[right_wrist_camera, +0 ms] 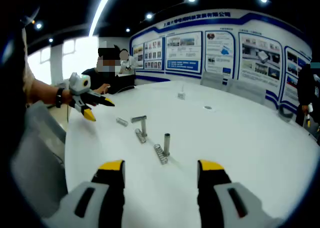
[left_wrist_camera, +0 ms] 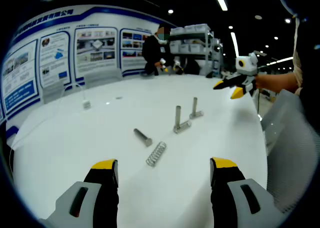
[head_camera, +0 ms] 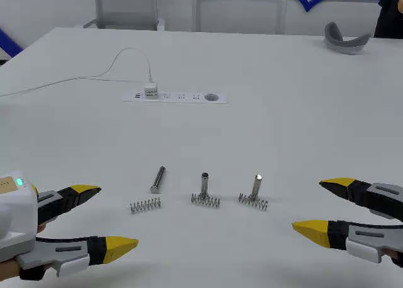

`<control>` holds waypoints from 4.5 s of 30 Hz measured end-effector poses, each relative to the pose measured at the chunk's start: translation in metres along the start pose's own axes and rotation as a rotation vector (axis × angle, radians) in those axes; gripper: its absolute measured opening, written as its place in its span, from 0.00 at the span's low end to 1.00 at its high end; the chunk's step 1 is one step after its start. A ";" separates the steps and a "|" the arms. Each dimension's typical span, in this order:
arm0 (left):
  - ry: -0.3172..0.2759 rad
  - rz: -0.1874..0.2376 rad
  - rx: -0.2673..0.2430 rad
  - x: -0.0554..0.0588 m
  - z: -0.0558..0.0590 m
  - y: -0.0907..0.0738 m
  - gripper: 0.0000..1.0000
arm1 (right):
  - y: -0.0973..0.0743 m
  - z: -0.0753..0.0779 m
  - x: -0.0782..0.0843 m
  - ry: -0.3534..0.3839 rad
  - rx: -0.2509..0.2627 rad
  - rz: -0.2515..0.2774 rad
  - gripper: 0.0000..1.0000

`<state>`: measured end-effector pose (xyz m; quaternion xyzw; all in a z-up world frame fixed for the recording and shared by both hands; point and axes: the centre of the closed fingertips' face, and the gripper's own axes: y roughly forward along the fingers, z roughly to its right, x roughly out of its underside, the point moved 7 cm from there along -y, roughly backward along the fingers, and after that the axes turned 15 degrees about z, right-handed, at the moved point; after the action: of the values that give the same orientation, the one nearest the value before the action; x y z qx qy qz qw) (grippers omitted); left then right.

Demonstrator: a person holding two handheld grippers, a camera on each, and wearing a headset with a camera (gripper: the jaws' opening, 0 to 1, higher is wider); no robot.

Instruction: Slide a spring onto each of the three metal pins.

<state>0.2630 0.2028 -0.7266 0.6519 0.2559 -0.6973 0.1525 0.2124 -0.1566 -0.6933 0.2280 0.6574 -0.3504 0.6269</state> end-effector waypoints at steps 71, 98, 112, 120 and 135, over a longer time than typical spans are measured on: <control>0.096 -0.075 -0.003 -0.033 -0.040 0.067 0.50 | -0.003 -0.005 0.001 -0.002 0.014 0.000 0.60; 0.082 -0.224 -0.043 -0.021 -0.046 0.109 0.32 | -0.004 -0.009 0.006 0.006 0.020 -0.008 0.60; 0.030 -0.302 -0.089 -0.015 -0.048 0.122 0.24 | -0.003 -0.011 0.008 0.004 0.019 -0.014 0.60; 0.015 -0.341 -0.110 -0.014 -0.048 0.128 0.21 | -0.003 -0.012 0.008 0.002 0.018 -0.017 0.60; -0.014 -0.407 -0.139 -0.009 -0.047 0.135 0.17 | -0.005 -0.009 0.009 0.000 0.021 -0.019 0.60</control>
<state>0.3772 0.1167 -0.7403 0.5698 0.4286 -0.6990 0.0550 0.2015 -0.1546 -0.7016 0.2283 0.6558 -0.3632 0.6212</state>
